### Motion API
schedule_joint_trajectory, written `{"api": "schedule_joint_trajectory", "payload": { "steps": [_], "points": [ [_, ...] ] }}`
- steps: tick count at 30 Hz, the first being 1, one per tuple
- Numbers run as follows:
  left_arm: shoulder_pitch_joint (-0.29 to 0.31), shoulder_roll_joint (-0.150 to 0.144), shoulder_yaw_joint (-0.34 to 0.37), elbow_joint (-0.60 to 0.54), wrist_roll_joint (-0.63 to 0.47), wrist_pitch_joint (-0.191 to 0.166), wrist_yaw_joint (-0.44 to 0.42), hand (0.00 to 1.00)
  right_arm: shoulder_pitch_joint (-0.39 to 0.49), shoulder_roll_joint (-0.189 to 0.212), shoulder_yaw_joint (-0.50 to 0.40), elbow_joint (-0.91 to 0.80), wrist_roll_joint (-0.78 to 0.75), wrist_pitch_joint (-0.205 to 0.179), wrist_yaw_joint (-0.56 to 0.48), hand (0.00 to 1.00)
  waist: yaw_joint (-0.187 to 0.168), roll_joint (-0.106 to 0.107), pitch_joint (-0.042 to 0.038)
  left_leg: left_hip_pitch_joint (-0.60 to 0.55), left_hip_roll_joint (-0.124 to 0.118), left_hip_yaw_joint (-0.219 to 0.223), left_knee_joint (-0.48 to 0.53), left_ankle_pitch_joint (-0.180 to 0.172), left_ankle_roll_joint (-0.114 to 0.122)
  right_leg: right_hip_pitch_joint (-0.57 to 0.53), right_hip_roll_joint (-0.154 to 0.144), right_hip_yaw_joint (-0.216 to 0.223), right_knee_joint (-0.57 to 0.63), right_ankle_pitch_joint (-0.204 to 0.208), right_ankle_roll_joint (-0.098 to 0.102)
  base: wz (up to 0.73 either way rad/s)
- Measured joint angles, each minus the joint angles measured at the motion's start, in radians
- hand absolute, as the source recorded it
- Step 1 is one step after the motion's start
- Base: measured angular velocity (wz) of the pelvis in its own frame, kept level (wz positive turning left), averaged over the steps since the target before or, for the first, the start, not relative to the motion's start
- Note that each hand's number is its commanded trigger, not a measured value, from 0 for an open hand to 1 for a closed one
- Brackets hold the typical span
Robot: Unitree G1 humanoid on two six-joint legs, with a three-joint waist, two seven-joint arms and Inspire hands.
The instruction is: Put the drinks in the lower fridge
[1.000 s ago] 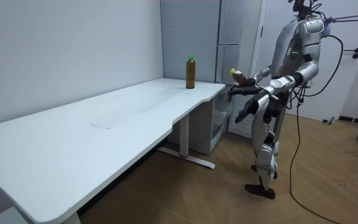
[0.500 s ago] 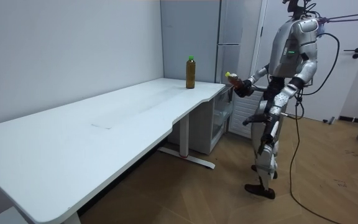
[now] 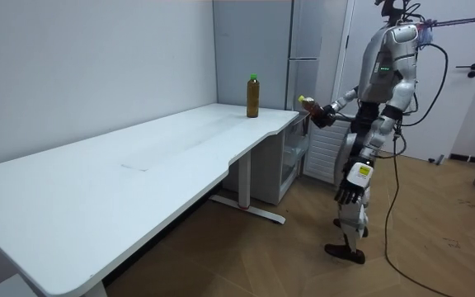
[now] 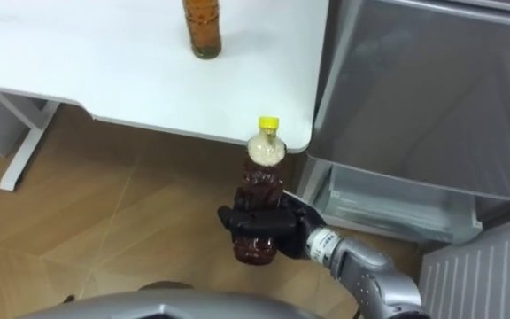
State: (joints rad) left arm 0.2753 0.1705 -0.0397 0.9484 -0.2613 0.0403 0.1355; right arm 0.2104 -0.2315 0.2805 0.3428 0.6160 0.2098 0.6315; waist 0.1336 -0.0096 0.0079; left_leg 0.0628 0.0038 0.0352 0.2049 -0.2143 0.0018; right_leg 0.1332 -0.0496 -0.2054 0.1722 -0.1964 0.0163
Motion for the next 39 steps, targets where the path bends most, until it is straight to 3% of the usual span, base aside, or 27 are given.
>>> {"api": "schedule_joint_trajectory", "payload": {
  "steps": [4,10,17,21,30,39],
  "points": [
    [-0.02,0.003,-0.028,0.001,0.061,0.0,-0.01,0.0,0.008,0.0,-0.012,0.012,0.014,0.0,0.0,1.0,-0.049,0.0,-0.0014,-0.001,0.001,0.007,-0.002,0.0,0.0,-0.007,0.002,0.011,0.0,0.001,0.0,-0.06],
    [-0.042,0.004,-0.041,0.001,0.097,-0.001,-0.012,0.0,0.009,-0.001,-0.039,0.045,0.014,-0.002,-0.012,1.0,-0.055,-0.004,-0.0046,0.002,0.002,0.02,-0.007,0.0,0.0,-0.015,0.003,0.026,0.0,0.003,0.001,-0.08],
    [-0.018,0.004,-0.03,0.018,0.142,-0.001,-0.02,0.0,0.018,0.006,-0.077,0.055,0.055,-0.005,-0.042,1.0,-0.058,-0.004,-0.0036,0.019,0.003,0.022,-0.009,0.0,0.001,-0.003,0.003,0.029,-0.002,0.003,0.001,0.0],
    [-0.018,0.003,-0.019,0.019,0.146,-0.002,-0.031,0.0,0.019,0.013,-0.106,0.076,0.175,-0.014,-0.088,1.0,-0.062,-0.005,-0.0027,0.02,0.002,0.023,-0.019,0.0,0.001,-0.003,0.003,0.031,-0.001,0.003,0.001,0.0],
    [-0.012,-0.003,-0.02,0.016,0.144,-0.005,-0.014,0.0,0.045,0.043,-0.155,0.119,0.534,-0.08,-0.292,1.0,-0.101,0.006,-0.0027,0.018,0.004,0.032,-0.017,0.0,0.001,-0.006,0.004,0.038,-0.001,0.007,0.002,-0.03],
    [0.004,-0.006,-0.022,0.02,0.146,-0.004,-0.013,0.0,0.035,0.044,-0.189,0.197,0.77,-0.14,-0.445,1.0,-0.101,0.04,-0.0043,0.019,0.005,0.042,-0.008,0.0,0.001,-0.008,0.005,0.046,-0.001,0.007,0.002,-0.02]
  ]
}}
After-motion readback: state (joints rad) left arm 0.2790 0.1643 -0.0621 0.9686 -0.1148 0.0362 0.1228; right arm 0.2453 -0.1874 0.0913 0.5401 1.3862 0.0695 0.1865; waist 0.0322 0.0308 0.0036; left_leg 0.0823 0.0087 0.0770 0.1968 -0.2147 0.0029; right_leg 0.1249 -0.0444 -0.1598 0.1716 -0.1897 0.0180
